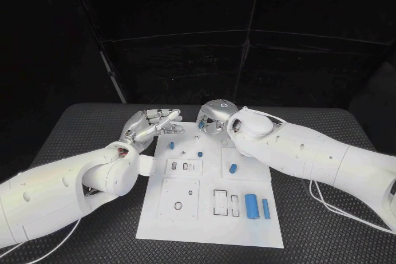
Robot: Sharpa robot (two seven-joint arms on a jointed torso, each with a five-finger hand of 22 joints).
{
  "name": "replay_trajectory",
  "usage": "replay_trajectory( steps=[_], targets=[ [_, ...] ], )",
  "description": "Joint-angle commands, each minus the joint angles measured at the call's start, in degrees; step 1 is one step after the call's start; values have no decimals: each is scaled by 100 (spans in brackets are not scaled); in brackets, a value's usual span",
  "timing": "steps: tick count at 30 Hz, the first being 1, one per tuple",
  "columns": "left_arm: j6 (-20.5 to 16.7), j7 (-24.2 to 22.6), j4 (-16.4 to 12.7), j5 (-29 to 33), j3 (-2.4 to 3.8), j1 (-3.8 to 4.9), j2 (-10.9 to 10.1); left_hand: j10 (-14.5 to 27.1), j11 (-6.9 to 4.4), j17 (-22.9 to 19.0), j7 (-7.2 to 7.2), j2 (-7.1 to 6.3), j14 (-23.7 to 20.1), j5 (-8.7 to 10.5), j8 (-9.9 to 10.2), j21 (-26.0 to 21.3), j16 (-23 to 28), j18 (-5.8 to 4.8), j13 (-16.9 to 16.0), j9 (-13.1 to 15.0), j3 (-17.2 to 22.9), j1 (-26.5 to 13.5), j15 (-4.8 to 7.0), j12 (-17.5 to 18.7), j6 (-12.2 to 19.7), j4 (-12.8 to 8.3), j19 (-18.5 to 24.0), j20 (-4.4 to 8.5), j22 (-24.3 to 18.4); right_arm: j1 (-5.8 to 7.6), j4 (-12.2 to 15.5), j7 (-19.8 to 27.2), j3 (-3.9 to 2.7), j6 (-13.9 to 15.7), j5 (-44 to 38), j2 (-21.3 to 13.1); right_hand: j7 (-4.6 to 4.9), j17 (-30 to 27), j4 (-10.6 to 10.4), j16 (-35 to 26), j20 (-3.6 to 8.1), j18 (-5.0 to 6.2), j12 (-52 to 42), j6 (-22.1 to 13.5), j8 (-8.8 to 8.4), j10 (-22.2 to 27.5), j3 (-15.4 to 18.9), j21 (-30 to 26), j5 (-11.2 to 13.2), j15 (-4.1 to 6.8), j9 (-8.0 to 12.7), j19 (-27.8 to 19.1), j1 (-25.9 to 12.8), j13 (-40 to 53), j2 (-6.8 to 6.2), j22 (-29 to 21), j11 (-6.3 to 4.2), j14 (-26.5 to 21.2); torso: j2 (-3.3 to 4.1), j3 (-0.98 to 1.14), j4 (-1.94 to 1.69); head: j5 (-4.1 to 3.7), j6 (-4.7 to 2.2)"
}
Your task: Assemble the parts on the task board
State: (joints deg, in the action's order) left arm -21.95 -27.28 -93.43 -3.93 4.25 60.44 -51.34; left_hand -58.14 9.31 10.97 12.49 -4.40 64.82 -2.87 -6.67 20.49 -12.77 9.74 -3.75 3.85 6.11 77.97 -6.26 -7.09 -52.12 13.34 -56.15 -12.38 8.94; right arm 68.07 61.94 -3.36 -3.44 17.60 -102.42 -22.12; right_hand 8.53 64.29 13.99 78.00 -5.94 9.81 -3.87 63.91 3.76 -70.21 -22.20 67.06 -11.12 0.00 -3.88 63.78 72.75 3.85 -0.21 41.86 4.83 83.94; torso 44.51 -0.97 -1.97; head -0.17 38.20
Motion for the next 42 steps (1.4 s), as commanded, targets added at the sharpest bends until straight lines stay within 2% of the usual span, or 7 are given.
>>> replay_trajectory(
  steps=[1, 16, 32, 33, 35, 38, 42],
  targets=[
    [72, -27, -9, -28, 7, 9, 4, -3, 35, 9, 39, 8, 14, 2, 41, -2, 25, 68, 7, -8, -36, -6, -7, 22, -11, -7, -48, 3, -8, -25, 7, 37, 23, -225, -32, 11, 39, -10, -13, 32, -12, -85, 29, -11, 13, 42, -34, 18, 23, -11, -5, -38, -12, 0, -27, -3, 3, 202, -1, 3, 1, -5, 6],
    [73, -19, 6, -28, 8, 9, -2, -3, 36, 13, 40, 11, 15, 1, 45, -4, 31, 68, 7, -8, -36, -2, -8, 27, -13, -11, -49, 2, -11, -26, 107, 57, 23, -129, -32, -59, 40, -27, -20, 26, -13, -81, 28, -17, 12, 48, -39, 12, 25, -16, -4, -51, -15, 0, -37, -18, 5, 198, 3, 6, 3, -4, 16],
    [57, -23, 22, -27, 8, 9, 6, -3, 36, 13, 40, 11, 15, 1, 45, -4, 31, 68, 7, -8, -36, -2, -8, 27, -13, -11, -49, 2, -11, -26, 104, 24, 23, -20, -32, -44, 88, -126, -110, -8, -28, -63, 36, -162, -16, 212, -110, -28, 45, -75, 9, -166, -59, -10, -143, -119, 58, 171, 6, 0, -2, -8, 35],
    [56, -23, 21, -27, 8, 9, 6, -3, 36, 13, 40, 11, 15, 1, 45, -4, 31, 68, 7, -8, -36, -2, -8, 27, -13, -11, -49, 2, -11, -26, 98, 18, 23, -10, -32, -41, 121, -168, -133, -27, -40, -51, 41, -244, -25, 298, -114, -70, 97, -101, 18, -226, -81, -17, -180, -199, 79, 160, 4, 0, -3, -7, 32],
    [56, -23, 21, -27, 8, 9, 6, -3, 36, 13, 40, 11, 15, 1, 45, -4, 31, 68, 7, -8, -36, -2, -8, 27, -13, -11, -49, 2, -11, -26, 83, 7, 23, -2, -32, -33, 227, -496, -210, -194, -117, 18, 17, -684, -16, 690, -95, -325, 310, -197, 25, -547, -123, -23, -326, -646, 202, 71, 4, -2, -3, -5, 31],
    [56, -20, 22, -27, 8, 10, 4, -3, 36, 13, 40, 11, 15, 1, 45, -4, 31, 68, 7, -8, -36, -2, -8, 27, -13, -11, -49, 2, -11, -26, 62, -10, 23, 3, -32, -20, 227, -1183, -303, -576, -178, 77, 19, -1282, -22, 1306, 70, -581, 368, -255, 31, -820, -77, -30, -463, -988, 265, -148, 5, 0, -1, -3, 24],
    [57, -18, 25, -27, 8, 10, -1, -4, 37, 19, 40, 21, 18, 2, 54, -8, 41, 68, 7, -8, -37, 6, -9, 35, -16, -17, -51, 1, -15, -26, 77, -26, 23, 48, -32, -35, 207, -1556, -508, -782, -209, 83, -93, -1448, -11, 1604, 372, -711, 337, -270, 3, -855, 70, -8, -501, -1086, 282, -251, 5, 3, -3, -1, 20]
  ],
)
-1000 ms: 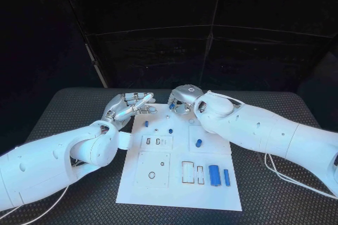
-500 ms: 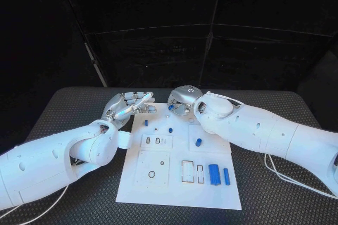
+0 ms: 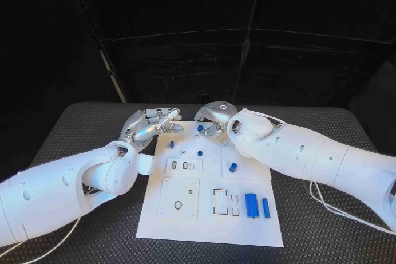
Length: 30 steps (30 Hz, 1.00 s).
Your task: Assemble the parts on the task board
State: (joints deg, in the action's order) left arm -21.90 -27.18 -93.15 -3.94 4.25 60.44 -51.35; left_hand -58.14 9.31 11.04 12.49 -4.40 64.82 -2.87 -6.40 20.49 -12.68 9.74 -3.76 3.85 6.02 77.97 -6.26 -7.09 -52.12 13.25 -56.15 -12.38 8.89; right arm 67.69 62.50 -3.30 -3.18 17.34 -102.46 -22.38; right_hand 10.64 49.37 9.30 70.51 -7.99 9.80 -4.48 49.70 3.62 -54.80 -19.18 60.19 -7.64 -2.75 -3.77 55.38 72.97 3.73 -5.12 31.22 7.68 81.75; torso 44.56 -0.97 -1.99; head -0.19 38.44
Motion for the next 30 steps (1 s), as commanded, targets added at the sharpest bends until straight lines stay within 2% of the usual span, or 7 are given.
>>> replay_trajectory(
  steps=[1, 8, 12, 18, 21, 25, 30],
  targets=[
    [52, -27, -2, -26, 7, 10, -3, -4, 37, 12, 40, 21, 18, 2, 27, -8, 32, 68, 7, -8, -28, 6, -9, 35, -16, -8, -52, 1, -10, 11, 45, -36, -3, 97, -28, -29, -6, -60, -61, -30, -4, 84, -49, -23, 6, 70, 95, -30, -12, 6, -10, -9, 63, 7, -8, -29, -5, -27, -2, 4, -1, 2, -4],
    [57, -29, 17, -26, 7, 10, -31, -4, 37, 12, 40, 21, 18, 2, 27, -8, 32, 68, 7, -8, -28, 6, -9, 35, -16, -8, -52, 1, -10, 6, 677, -107, -5, 402, 141, -637, -11, 522, -260, 336, 46, 90, -517, 296, 85, -511, 223, 19, -183, 80, -46, 139, 180, 84, 41, -47, -94, 206, -15, 14, 7, -1, -37],
    [56, -28, 31, -26, 6, 9, -62, -4, 37, 13, 40, 22, 18, 2, 29, -9, 34, 68, 7, -8, -28, 8, -10, 37, -16, -10, -52, 1, -11, 5, 1151, -201, -17, 516, 644, -1156, -6, 855, -371, 543, 82, 31, -771, 529, 160, -992, 220, 253, -204, 134, -71, 391, 137, 149, 6, 307, -164, 318, -30, 23, 51, -19, -67],
    [71, -26, 63, -25, 5, 8, -64, -4, 37, 14, 39, 24, 19, 2, 29, -9, 35, 68, 7, -8, -28, 9, -10, 38, -17, -10, -52, 1, -11, 4, 1695, -513, -118, 311, 1879, -1917, -289, 1552, -749, 916, 283, -95, -1799, 672, 220, -2240, 595, 714, -370, 426, -66, 904, -155, 741, -277, 1066, -502, 462, -71, 46, 127, -38, -84],
    [80, -23, 83, -24, 5, 7, -47, -5, 36, 15, 38, 25, 19, 2, 31, -10, 37, 68, 7, -8, -28, 10, -10, 39, -17, -11, -53, 1, -12, 3, 1823, -661, -134, 211, 2097, -2166, -354, 2340, -1074, 1315, 367, -178, -3323, 643, 267, -2188, 1044, 955, -658, 457, -53, 1147, -109, 2162, -338, 1453, -563, 577, -91, 54, 158, -35, -91],
    [90, -21, 107, -24, 5, 7, -24, -6, 36, 16, 37, 26, 20, 2, 32, -10, 38, 68, 7, -8, -28, 10, -10, 39, -18, -12, -53, 0, -12, 3, 1822, -824, -142, 54, 2200, -2312, -276, 3009, -1559, 1603, 324, -233, -5488, 531, 316, -2095, 1548, 1173, -678, 399, -34, 1333, 77, 4535, -304, 1828, -509, 651, -108, 61, 182, -39, -89],
    [99, -19, 136, -24, 4, 6, 6, -6, 36, 16, 37, 26, 20, 2, 32, -10, 38, 68, 7, -8, -28, 10, -10, 39, -18, -12, -53, 0, -12, 1, 1647, -924, -146, -130, 2246, -2262, -170, 3210, -2011, 1686, 240, -253, -6197, 195, 239, -2039, 1958, 1253, -723, 318, -3, 1365, 364, 5359, -360, 1940, -383, 671, -110, 72, 174, -51, -94]
  ],
)
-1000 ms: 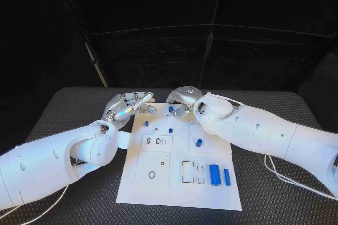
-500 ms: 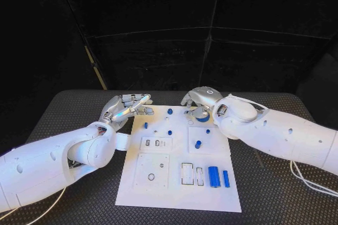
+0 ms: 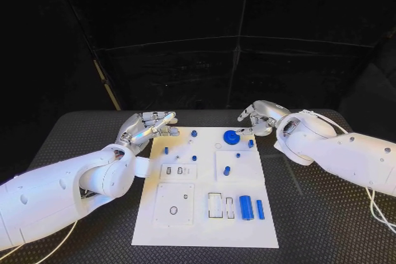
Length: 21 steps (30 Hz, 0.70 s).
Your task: Assemble the parts on the task board
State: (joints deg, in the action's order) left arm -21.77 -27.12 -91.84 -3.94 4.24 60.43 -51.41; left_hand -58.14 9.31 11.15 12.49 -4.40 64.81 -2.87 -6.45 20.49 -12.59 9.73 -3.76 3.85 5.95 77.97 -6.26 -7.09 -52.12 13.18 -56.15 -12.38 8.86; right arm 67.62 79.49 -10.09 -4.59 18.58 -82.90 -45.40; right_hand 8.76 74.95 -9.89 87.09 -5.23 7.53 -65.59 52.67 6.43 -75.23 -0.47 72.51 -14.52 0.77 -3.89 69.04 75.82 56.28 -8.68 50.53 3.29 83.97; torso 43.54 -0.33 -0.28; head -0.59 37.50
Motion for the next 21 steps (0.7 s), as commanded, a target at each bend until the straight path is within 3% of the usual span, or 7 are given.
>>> replay_trajectory(
  steps=[1, 3, 4, 12, 21],
  targets=[
    [87, -25, 10, -23, 5, 6, 18, -5, 36, 5, 38, 26, 20, 2, 36, -10, 29, 69, 7, -8, -21, 10, -10, 39, -18, -4, -53, 1, -9, 7, -94, -250, -4, -290, 295, 69, 47, 667, -201, 35, -57, -26, -133, -177, -62, 21, 166, 28, -45, -54, 9, -3, 156, 162, -29, 17, 77, 450, -6, 7, -3, -17, -11],
    [91, -24, 21, -23, 5, 5, 29, -5, 36, 5, 38, 26, 20, 2, 36, -10, 29, 69, 7, -8, -21, 10, -10, 39, -18, -4, -53, 1, -9, 4, -190, -250, -5, -376, 302, 147, 90, 700, -621, 51, -110, -19, -271, -289, -38, 67, 349, 51, -64, -106, -6, -22, 472, 338, -58, 30, 118, 450, -2, 5, -12, -15, -7],
    [91, -23, 23, -23, 5, 5, 30, -5, 36, 5, 38, 26, 20, 2, 36, -10, 29, 69, 7, -8, -21, 10, -10, 39, -18, -4, -53, 1, -9, 4, -204, -249, -5, -388, 303, 159, 88, 706, -643, 53, -109, -17, -286, -294, -34, 64, 362, 53, -60, -109, -7, -22, 493, 357, -71, 32, 124, 451, 2, 6, -13, -9, -5],
    [95, -21, 47, -23, 5, 3, 48, -5, 36, 5, 38, 26, 20, 2, 36, -10, 29, 69, 7, -8, -21, 10, -10, 39, -18, -4, -53, 1, -9, -1, -470, -198, -4, -561, 197, 413, 108, 774, -669, 77, -129, -27, -567, -337, -11, -81, 398, 80, -49, -116, -9, -15, 640, 711, -44, 70, 142, 463, 7, 8, -13, -33, 2],
    [108, -18, 73, -23, 5, 2, 64, -5, 36, 5, 38, 26, 20, 2, 36, -10, 29, 69, 7, -8, -21, 10, -10, 39, -18, -4, -53, 1, -9, -31, -548, -107, -2, -720, -117, 564, 84, 835, -577, 100, -133, -33, -898, -219, 118, -212, 366, 126, -54, -112, -35, -8, 885, 1098, 87, 130, 128, 472, 5, 9, -9, -38, 31]
  ],
)
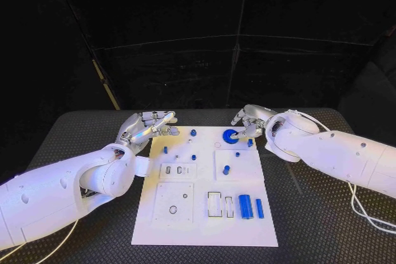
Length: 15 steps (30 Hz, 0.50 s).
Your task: Assemble the parts on the task board
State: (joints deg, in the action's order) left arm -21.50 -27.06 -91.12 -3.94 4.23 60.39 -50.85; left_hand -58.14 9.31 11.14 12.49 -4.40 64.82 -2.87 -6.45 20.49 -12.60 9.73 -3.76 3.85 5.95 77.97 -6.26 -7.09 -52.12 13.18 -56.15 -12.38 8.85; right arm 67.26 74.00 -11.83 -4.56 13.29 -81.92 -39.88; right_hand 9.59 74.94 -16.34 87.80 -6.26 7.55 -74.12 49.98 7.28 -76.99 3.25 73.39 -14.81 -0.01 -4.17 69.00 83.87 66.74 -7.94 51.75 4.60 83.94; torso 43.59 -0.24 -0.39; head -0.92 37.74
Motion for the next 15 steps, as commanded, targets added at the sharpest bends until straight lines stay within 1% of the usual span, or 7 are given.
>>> replay_trajectory(
  steps=[1, 5, 9, 15],
  targets=[
    [81, -25, 4, -23, 6, 6, 8, -6, 36, 6, 38, 26, 20, 2, 37, -10, 29, 69, 7, -8, -21, 10, -10, 39, -18, -4, -53, 1, -8, 2, 5, 71, -4, -197, -229, 17, -3, 842, 102, 31, -27, -35, -76, 63, 45, -46, -21, 42, -26, -31, -7, -6, 133, 88, 32, 10, -7, 476, -2, -2, -1, -11, 11],
    [83, -24, 7, -23, 6, 6, 9, -6, 36, 6, 38, 26, 20, 2, 37, -10, 29, 69, 7, -8, -21, 10, -10, 39, -18, -4, -53, 1, -8, -8, 7, 78, -4, -222, -291, 37, -10, 866, 179, 38, -20, -37, -147, 85, 72, -71, -55, 54, -47, -25, -6, -6, 236, 176, 87, 23, -14, 480, -2, 1, 0, -16, 2],
    [84, -24, 7, -23, 6, 6, 10, -6, 36, 6, 38, 26, 20, 2, 37, -10, 29, 69, 7, -8, -21, 10, -10, 39, -18, -4, -53, 1, -8, -16, -22, 65, -4, -276, -356, 67, -12, 880, 194, 43, -19, -40, -202, 93, 81, -110, -58, 61, -51, -24, -6, 0, 248, 250, 99, 36, -15, 483, -3, 2, -10, -20, 5],
    [84, -23, 9, -23, 6, 6, 8, -6, 36, 6, 38, 26, 20, 2, 37, -10, 29, 69, 7, -8, -21, 10, -10, 39, -18, -4, -53, 1, -8, -37, -115, 35, -3, -359, -415, 125, -13, 882, 203, 43, -19, -41, -216, 100, 86, -118, -61, 65, -53, -23, -6, 3, 254, 267, 108, 44, -15, 483, -1, 5, -7, -8, 18]
  ],
)
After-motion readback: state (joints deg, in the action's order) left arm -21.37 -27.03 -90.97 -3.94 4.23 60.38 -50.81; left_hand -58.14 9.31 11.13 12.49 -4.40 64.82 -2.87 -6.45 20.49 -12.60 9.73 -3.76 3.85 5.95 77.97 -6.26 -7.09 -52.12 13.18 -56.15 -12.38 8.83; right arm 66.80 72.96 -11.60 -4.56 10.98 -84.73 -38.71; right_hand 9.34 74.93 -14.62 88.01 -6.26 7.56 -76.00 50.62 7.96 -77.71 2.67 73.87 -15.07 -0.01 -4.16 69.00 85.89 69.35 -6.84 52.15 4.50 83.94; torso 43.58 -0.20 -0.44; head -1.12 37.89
